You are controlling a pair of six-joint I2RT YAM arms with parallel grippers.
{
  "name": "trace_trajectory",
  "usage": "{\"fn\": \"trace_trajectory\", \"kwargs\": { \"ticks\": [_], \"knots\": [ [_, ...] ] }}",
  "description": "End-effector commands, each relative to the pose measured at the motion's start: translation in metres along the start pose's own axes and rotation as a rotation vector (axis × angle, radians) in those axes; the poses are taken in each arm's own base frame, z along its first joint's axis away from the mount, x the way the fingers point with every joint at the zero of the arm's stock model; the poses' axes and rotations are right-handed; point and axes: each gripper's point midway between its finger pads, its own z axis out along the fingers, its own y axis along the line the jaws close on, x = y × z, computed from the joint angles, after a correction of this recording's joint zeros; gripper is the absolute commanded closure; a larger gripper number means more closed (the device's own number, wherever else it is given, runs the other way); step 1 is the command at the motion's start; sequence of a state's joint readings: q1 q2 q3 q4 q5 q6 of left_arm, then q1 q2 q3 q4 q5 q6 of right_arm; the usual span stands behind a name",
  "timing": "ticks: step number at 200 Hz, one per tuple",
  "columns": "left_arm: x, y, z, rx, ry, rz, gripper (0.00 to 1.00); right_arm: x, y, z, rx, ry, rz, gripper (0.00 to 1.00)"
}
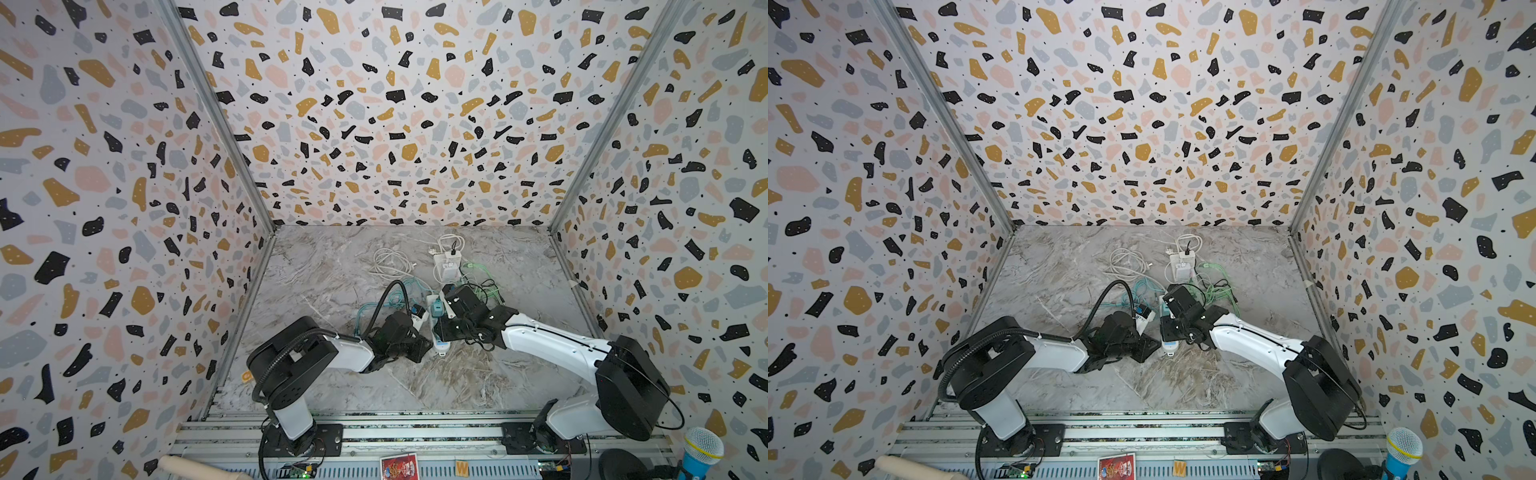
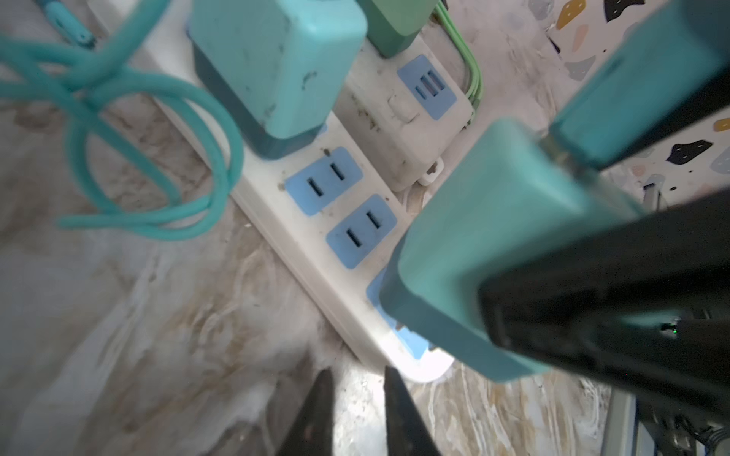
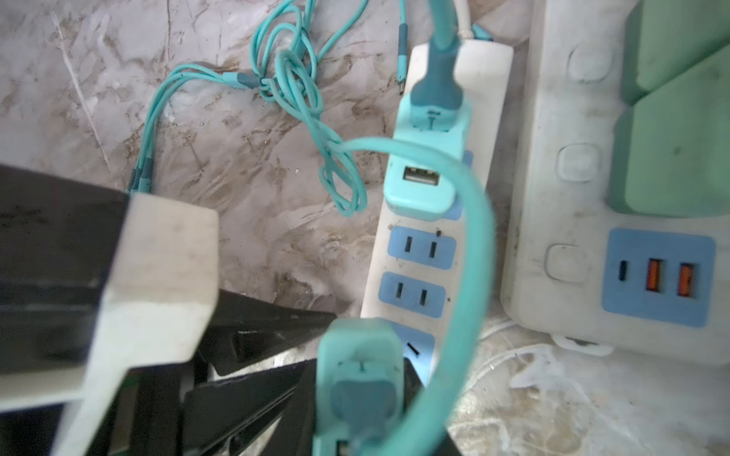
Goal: Insert plugs into power strip
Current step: Rotate the socket at the center of the table, then insert the plug into the socket.
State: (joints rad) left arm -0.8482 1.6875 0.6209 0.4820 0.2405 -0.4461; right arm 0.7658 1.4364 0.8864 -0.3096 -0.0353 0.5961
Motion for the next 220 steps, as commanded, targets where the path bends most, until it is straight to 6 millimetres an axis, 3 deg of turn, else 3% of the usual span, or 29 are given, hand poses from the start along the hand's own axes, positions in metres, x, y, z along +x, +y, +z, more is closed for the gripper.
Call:
{"fn": "trace_trajectory", "kwargs": {
  "ticks": [1,68,171,220],
  "knots": [
    [-0.005,0.007,-0.015,-0.076,-0.013,0.047,0.70,-0.007,-0.003,-0.010,0.014,-0.047,0.019,1.00],
    [-0.016,0.026,-0.051,-0.168,-0.065,0.039,0.67,0.000,-0.009,-0.003,0.043,-0.042,0.032,1.00],
    [-0.050,0.031,-0.089,-0.195,-0.196,0.025,0.63,0.009,-0.012,0.007,0.127,-0.033,0.022,1.00],
    [-0.073,0.041,-0.110,-0.260,-0.256,-0.001,0.60,0.026,-0.012,0.016,0.186,0.003,0.016,1.00]
  ]
}}
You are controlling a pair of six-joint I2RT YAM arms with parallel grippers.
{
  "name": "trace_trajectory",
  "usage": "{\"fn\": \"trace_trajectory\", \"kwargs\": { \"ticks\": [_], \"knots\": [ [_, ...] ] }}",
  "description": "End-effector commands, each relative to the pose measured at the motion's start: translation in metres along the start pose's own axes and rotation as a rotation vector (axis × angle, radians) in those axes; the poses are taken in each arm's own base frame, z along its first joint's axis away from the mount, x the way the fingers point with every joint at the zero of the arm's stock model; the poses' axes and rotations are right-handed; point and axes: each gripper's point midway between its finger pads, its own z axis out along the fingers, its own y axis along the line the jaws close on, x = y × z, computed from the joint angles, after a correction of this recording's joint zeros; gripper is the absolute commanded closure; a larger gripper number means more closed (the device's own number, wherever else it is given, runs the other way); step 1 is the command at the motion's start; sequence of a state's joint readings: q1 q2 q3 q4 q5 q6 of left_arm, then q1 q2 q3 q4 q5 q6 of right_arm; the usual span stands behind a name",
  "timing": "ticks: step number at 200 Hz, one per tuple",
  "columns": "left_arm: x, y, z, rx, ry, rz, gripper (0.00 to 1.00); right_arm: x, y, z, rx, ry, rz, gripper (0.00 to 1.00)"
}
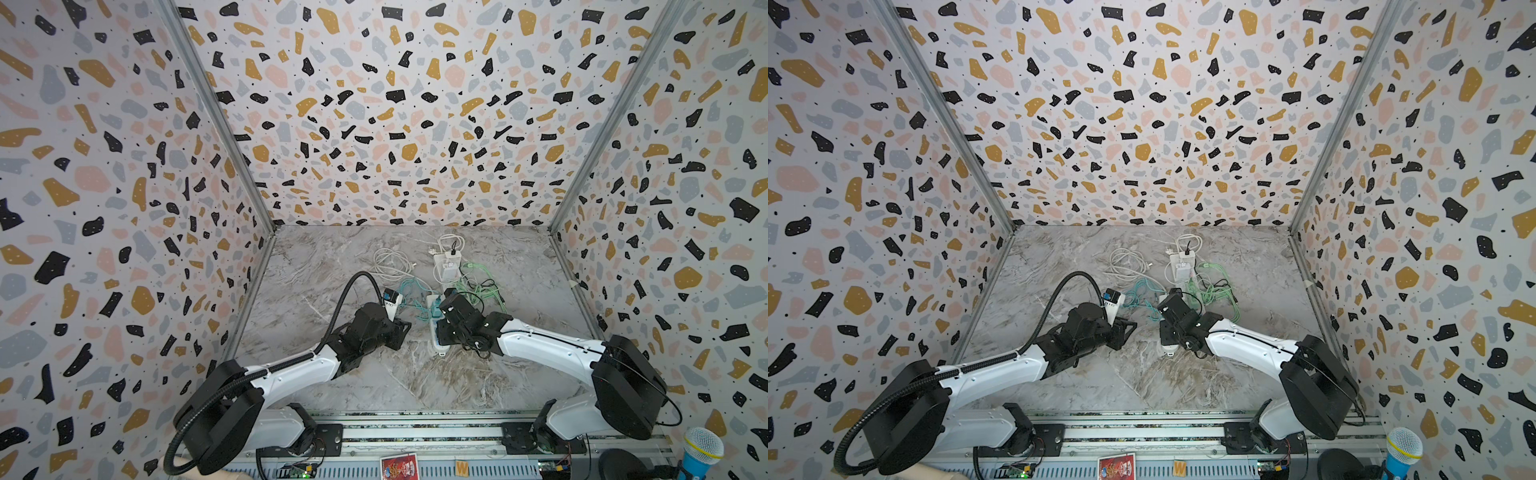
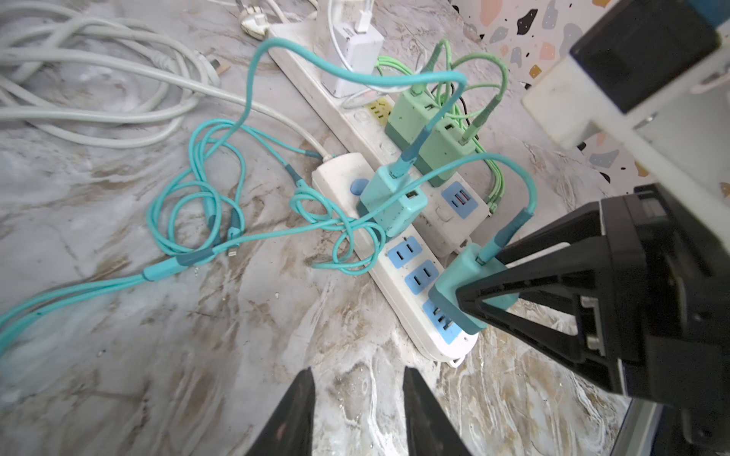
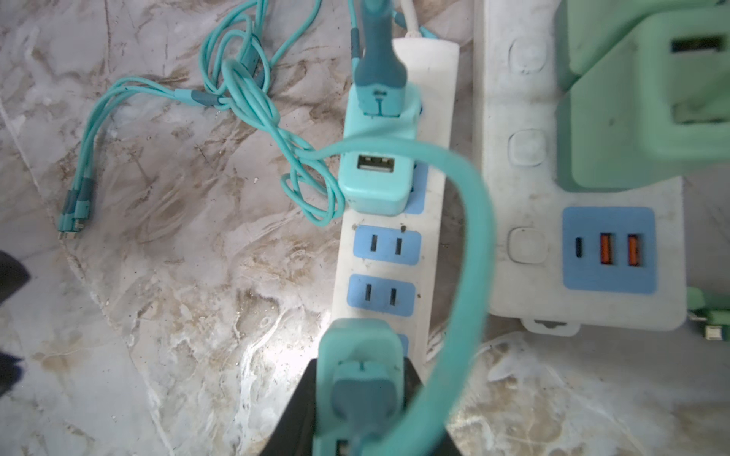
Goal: Insert plugs into power strip
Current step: Insert the plug into the socket.
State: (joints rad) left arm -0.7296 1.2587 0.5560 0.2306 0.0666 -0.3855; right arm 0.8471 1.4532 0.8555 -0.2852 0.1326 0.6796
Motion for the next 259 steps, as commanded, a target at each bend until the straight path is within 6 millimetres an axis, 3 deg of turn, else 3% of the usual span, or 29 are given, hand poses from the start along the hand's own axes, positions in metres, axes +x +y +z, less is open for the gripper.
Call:
{"fn": "trace_trajectory", "kwargs": {
  "ticks": [1,49,79,105,137,163,185,200,224,259],
  "knots": [
    [-0.018,0.012,-0.008,-0.057,-0.041,-0.010,0.60,0.017,-0.006,0.008,0.075,0.051,-0.005,1.00],
    [-0.037,0.036,-0.023,-0.142,-0.082,-0.080,0.59,0.042,-0.004,0.017,0.161,0.108,-0.024,1.00],
    [-0.043,0.053,-0.035,-0.206,-0.109,-0.135,0.57,0.048,-0.005,0.018,0.217,0.122,-0.043,1.00],
    [-0.058,0.068,-0.053,-0.263,-0.182,-0.183,0.52,0.068,-0.019,0.029,0.313,0.168,-0.062,1.00],
    [-0.078,0.088,-0.078,-0.342,-0.241,-0.202,0.48,0.089,-0.015,0.046,0.293,0.220,-0.067,1.00],
    [-0.088,0.102,-0.096,-0.417,-0.283,-0.210,0.44,0.092,-0.009,0.051,0.253,0.224,-0.066,1.00],
    [-0.093,0.114,-0.108,-0.489,-0.308,-0.215,0.38,0.081,0.000,0.046,0.229,0.201,-0.082,0.97],
    [-0.095,0.122,-0.116,-0.538,-0.327,-0.221,0.31,0.062,0.011,0.039,0.205,0.157,-0.105,0.83],
    [-0.099,0.131,-0.125,-0.595,-0.352,-0.224,0.27,0.024,0.030,0.023,0.183,0.071,-0.144,0.66],
    [-0.103,0.139,-0.137,-0.666,-0.359,-0.222,0.15,-0.025,0.047,0.000,0.149,-0.021,-0.162,0.46]
  ]
}}
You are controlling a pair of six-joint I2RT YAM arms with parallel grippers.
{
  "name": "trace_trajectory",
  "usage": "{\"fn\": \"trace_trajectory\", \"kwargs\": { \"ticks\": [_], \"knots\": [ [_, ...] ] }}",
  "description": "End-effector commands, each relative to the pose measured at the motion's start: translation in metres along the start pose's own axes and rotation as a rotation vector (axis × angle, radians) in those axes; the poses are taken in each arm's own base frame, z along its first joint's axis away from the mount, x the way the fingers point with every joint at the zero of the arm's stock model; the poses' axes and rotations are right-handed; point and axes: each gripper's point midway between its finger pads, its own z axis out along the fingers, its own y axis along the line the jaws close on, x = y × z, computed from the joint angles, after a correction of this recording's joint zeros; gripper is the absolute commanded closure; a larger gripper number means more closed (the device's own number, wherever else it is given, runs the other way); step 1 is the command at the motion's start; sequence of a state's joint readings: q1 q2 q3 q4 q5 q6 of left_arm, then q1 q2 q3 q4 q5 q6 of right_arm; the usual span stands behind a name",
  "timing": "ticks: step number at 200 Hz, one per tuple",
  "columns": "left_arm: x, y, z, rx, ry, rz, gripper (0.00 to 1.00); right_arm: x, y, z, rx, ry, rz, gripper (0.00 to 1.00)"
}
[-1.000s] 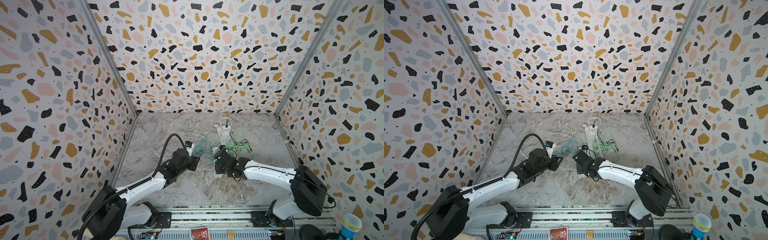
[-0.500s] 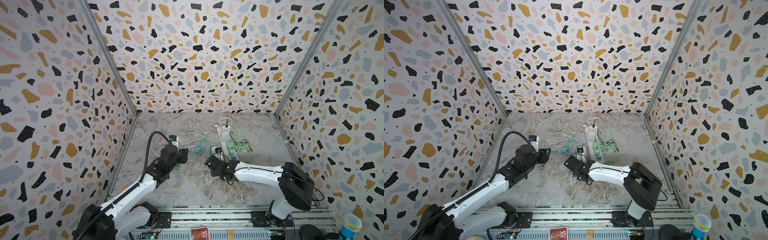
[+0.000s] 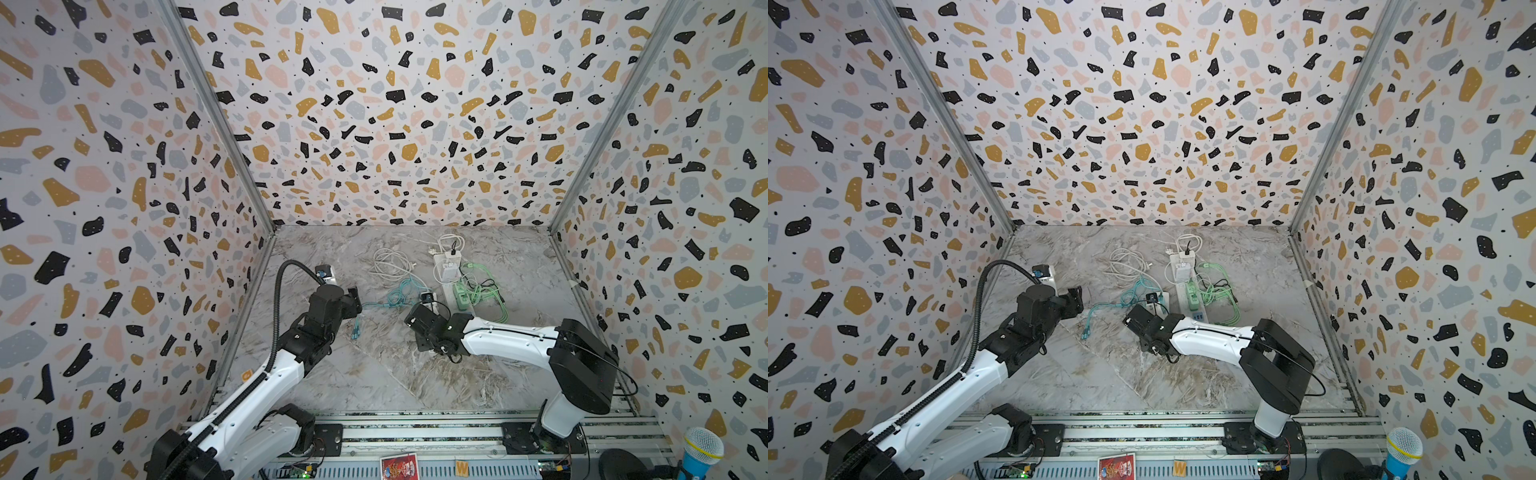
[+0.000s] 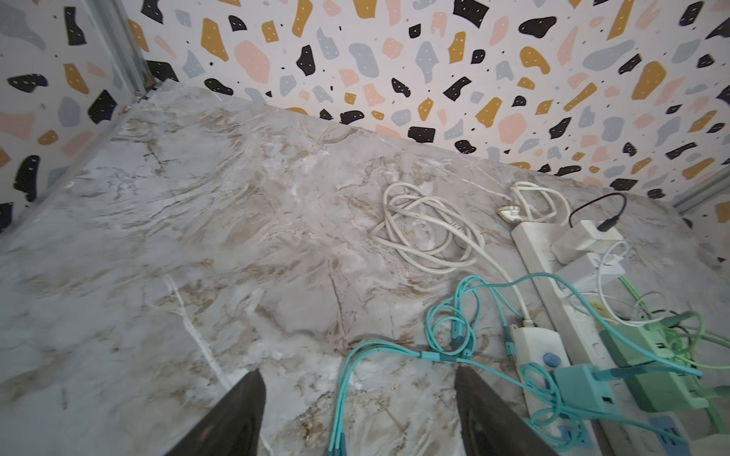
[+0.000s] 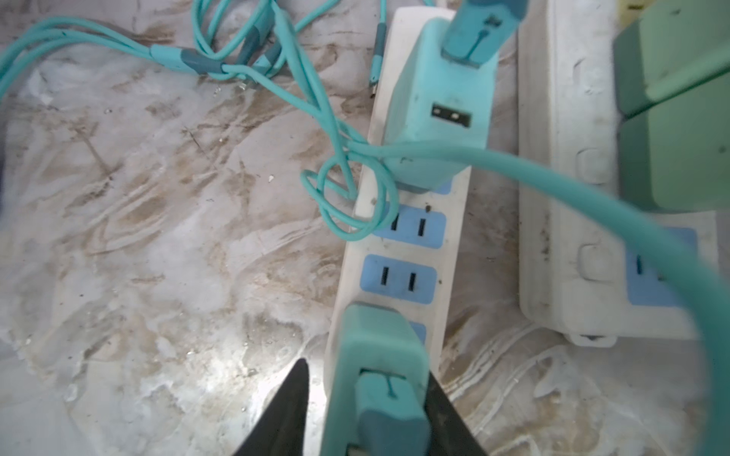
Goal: Insert plugs into power strip
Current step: Insert the plug into the socket.
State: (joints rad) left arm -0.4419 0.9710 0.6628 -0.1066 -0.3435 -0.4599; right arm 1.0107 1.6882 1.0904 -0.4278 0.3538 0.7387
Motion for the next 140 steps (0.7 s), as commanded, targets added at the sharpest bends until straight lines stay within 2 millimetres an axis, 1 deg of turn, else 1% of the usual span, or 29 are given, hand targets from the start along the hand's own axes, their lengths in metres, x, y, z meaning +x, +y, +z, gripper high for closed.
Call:
{"fn": "trace_trajectory", "kwargs": {
  "ticks": [1,10,16,29,50,78,90,105,114,127,133,140],
  "knots": [
    [-0.030,0.009,-0.010,-0.067,-0.081,-0.009,0.14,-0.026,0.003,-0.022,-0.026,-0.027,-0.046,0.46],
    [-0.033,0.013,-0.012,-0.092,-0.088,-0.005,0.11,-0.034,0.002,-0.028,-0.036,-0.036,-0.042,0.37],
    [-0.035,0.017,-0.013,-0.113,-0.096,0.000,0.09,-0.036,0.001,-0.031,-0.045,-0.035,-0.038,0.35],
    [-0.040,0.025,-0.015,-0.163,-0.114,0.013,0.00,-0.037,-0.001,-0.039,-0.067,-0.034,-0.034,0.33],
    [-0.052,0.044,-0.021,-0.277,-0.159,0.014,0.00,-0.032,-0.011,-0.051,-0.093,-0.033,-0.013,0.30],
    [-0.069,0.066,-0.025,-0.411,-0.223,-0.016,0.01,-0.032,-0.035,-0.070,-0.100,-0.070,0.018,0.27],
    [-0.075,0.076,-0.028,-0.488,-0.258,-0.035,0.01,-0.035,-0.049,-0.077,-0.084,-0.097,0.035,0.26],
    [-0.083,0.087,-0.031,-0.589,-0.307,-0.034,0.00,-0.048,-0.071,-0.086,-0.059,-0.151,0.057,0.25],
    [-0.089,0.093,-0.035,-0.645,-0.346,-0.024,0.01,-0.061,-0.086,-0.092,-0.047,-0.195,0.083,0.24],
    [-0.096,0.096,-0.037,-0.682,-0.386,0.015,0.01,-0.082,-0.110,-0.097,-0.044,-0.258,0.124,0.23],
    [-0.097,0.097,-0.036,-0.688,-0.400,0.027,0.00,-0.092,-0.124,-0.100,-0.031,-0.289,0.145,0.20],
    [-0.099,0.099,-0.034,-0.682,-0.419,0.031,0.01,-0.103,-0.139,-0.102,-0.014,-0.327,0.163,0.18]
  ]
}}
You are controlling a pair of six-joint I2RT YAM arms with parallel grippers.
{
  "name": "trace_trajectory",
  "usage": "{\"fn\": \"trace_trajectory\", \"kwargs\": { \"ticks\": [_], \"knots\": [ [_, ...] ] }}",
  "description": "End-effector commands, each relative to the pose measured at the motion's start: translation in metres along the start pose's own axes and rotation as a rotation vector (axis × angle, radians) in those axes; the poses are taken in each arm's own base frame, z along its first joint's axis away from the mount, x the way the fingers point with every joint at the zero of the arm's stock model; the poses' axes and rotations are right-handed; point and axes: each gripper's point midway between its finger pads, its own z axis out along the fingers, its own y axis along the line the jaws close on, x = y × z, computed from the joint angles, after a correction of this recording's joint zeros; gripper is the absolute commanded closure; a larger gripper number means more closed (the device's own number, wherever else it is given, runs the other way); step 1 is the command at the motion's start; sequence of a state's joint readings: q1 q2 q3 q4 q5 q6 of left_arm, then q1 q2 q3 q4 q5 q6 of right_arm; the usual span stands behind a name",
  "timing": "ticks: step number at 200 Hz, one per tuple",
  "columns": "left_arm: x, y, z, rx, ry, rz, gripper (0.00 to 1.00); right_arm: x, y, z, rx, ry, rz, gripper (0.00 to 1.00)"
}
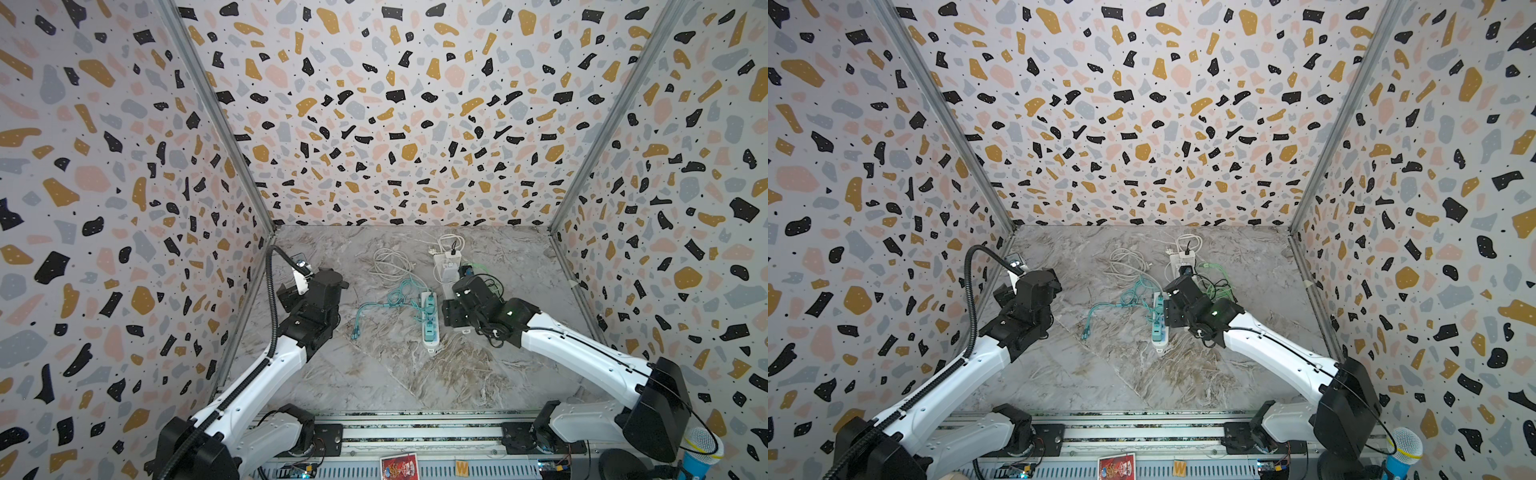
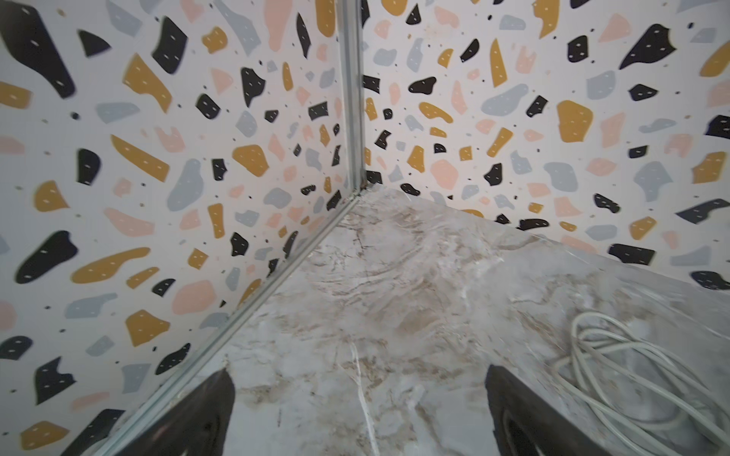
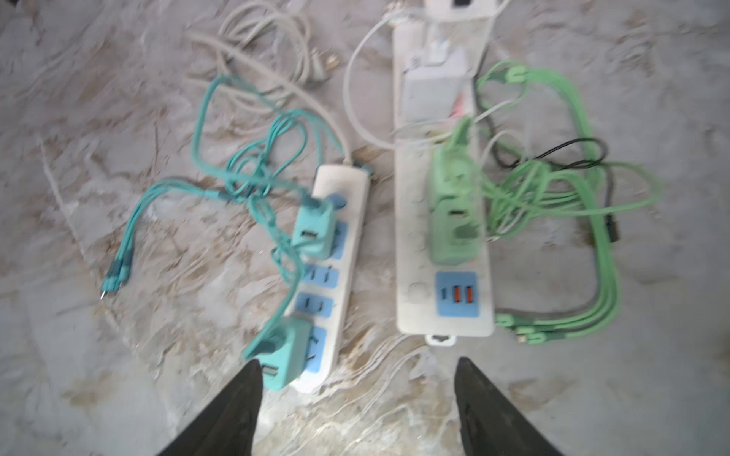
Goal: Insert plugs into power strip
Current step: Insert the plug into the socket, then reset both arms
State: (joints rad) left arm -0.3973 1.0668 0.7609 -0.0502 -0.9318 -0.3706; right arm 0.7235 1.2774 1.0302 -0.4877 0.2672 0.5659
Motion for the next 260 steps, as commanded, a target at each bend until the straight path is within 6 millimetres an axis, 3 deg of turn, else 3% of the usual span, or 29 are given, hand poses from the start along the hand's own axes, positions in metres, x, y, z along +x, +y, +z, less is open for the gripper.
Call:
{"fn": "trace_trajectory", "kwargs": {
  "ticks": [1,31,57,63,92,134,170,205,231,260],
  "knots": [
    [-0.029,0.019,0.003,-0.117,-0.143,-0.026,0.01,-0.041,-0.035,-0.008,0.032,-0.129,0.013,0.18],
    [-0.013,0.016,0.023,-0.058,-0.177,0.000,0.01,-0.085,-0.096,-0.007,0.139,-0.279,0.076,0.17],
    [0.016,0.022,0.030,-0.009,-0.200,0.020,0.01,-0.100,-0.135,-0.011,0.190,-0.421,0.086,0.09],
    [0.023,0.021,0.029,0.026,-0.219,0.022,0.00,-0.101,-0.142,-0.013,0.190,-0.448,0.093,0.00],
    [0.056,0.030,0.032,0.040,-0.230,0.060,0.01,-0.097,-0.174,-0.025,0.302,-0.598,0.053,0.01],
    [0.069,0.027,0.040,0.078,-0.249,0.105,0.01,-0.074,-0.214,-0.014,0.403,-0.614,0.025,0.01],
    [0.086,0.024,0.045,0.124,-0.237,0.117,0.00,-0.044,-0.223,0.003,0.406,-0.666,0.021,0.01],
    [0.093,0.026,0.039,0.146,-0.261,0.115,0.00,-0.017,-0.209,0.017,0.325,-0.722,-0.057,0.01],
    [0.096,0.026,0.038,0.159,-0.264,0.117,0.00,-0.011,-0.189,0.024,0.223,-0.730,-0.151,0.01],
    [0.099,0.030,0.037,0.142,-0.276,0.106,0.00,-0.004,-0.181,0.031,0.180,-0.729,-0.196,0.01]
  ]
}}
